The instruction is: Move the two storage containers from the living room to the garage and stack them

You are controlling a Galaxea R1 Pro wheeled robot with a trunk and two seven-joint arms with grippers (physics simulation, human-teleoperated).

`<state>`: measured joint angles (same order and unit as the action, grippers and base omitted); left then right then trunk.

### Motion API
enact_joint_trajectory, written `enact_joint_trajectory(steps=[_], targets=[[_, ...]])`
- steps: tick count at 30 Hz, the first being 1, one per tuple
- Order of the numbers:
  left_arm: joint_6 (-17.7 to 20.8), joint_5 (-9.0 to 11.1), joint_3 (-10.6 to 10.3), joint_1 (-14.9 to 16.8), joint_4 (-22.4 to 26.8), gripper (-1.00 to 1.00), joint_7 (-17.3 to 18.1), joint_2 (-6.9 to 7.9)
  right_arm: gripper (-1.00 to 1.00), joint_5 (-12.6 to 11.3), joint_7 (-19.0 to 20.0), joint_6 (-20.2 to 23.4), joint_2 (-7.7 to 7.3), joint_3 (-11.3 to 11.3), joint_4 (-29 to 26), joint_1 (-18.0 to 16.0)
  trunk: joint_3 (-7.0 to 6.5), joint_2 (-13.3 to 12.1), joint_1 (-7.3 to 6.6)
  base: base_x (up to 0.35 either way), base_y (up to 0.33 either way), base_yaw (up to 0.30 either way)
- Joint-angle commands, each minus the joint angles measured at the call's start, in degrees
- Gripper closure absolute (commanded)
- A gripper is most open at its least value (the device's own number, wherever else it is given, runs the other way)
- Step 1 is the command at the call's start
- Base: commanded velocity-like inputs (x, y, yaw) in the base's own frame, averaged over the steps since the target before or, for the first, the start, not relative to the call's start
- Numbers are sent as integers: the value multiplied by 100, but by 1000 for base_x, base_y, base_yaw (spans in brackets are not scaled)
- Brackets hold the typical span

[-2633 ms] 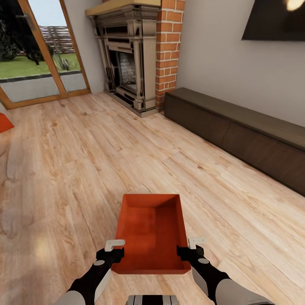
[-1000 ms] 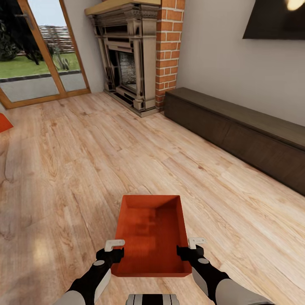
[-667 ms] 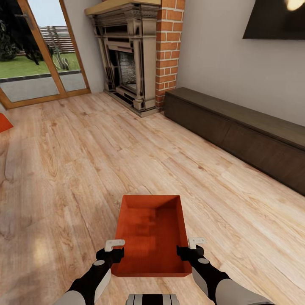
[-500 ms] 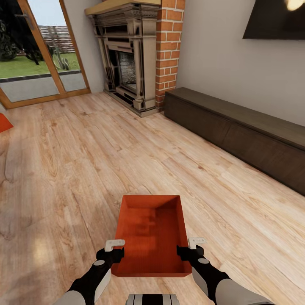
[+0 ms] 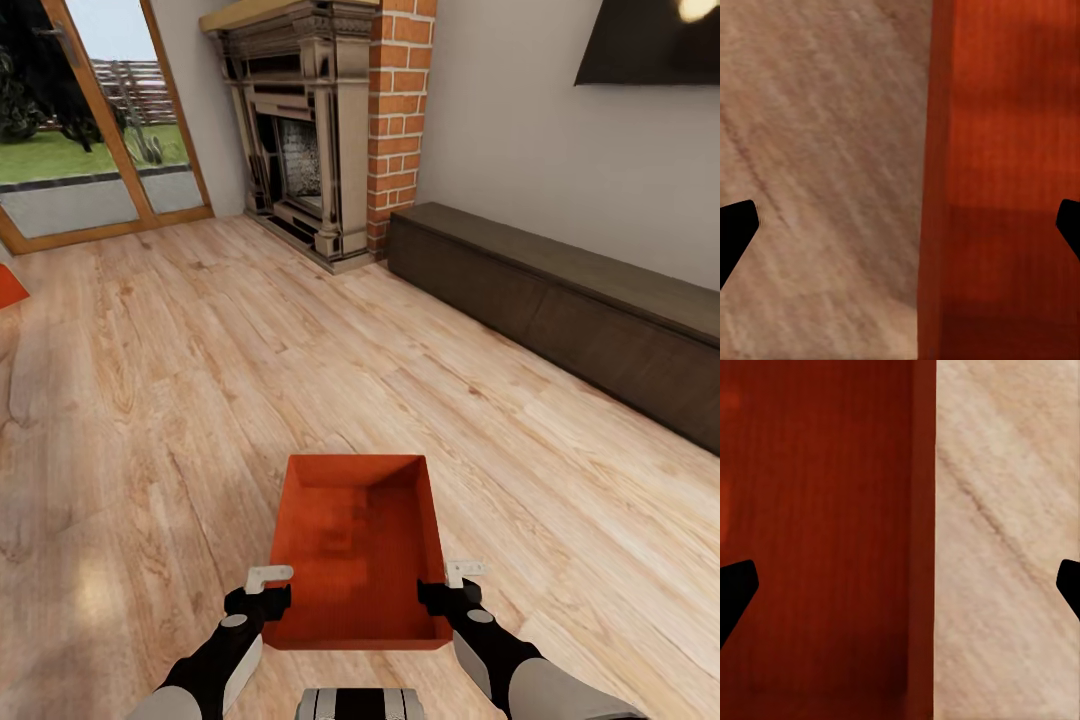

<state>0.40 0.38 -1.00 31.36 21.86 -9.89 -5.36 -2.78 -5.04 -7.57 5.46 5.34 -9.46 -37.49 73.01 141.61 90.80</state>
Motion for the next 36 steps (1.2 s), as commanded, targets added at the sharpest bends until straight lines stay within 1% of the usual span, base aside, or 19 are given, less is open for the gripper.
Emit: enact_joint_trajectory(steps=[1,4,5,21,31,32,36], targets=[[4,5,-13,1,2,-100,-43,0,-100,-26,-32,-18,-1,51,6,-4,22,43,21,0,0,0],[4,5,-14,1,6,-100,-66,0,-100,-22,-32,-23,-1,53,6,-4,76,163,87,0,0,0],[4,5,-14,1,7,-100,-68,0,-100,-22,-32,-24,-1,54,6,-4,98,165,90,0,0,0],[4,5,-15,1,6,-100,-74,0,-100,-19,-32,-30,33,55,6,-4,98,165,90,0,0,0],[0,13,-15,1,-13,-100,-64,7,-100,-37,-32,-25,3,46,7,-4,98,165,90,0,0,0],[2,14,-15,1,-14,100,-65,8,100,-38,-32,-25,-1,46,11,-4,98,165,90,0,0,0],[3,7,-15,1,-7,100,-73,8,100,-38,-32,-25,-3,46,14,-4,98,165,90,0,0,0]])
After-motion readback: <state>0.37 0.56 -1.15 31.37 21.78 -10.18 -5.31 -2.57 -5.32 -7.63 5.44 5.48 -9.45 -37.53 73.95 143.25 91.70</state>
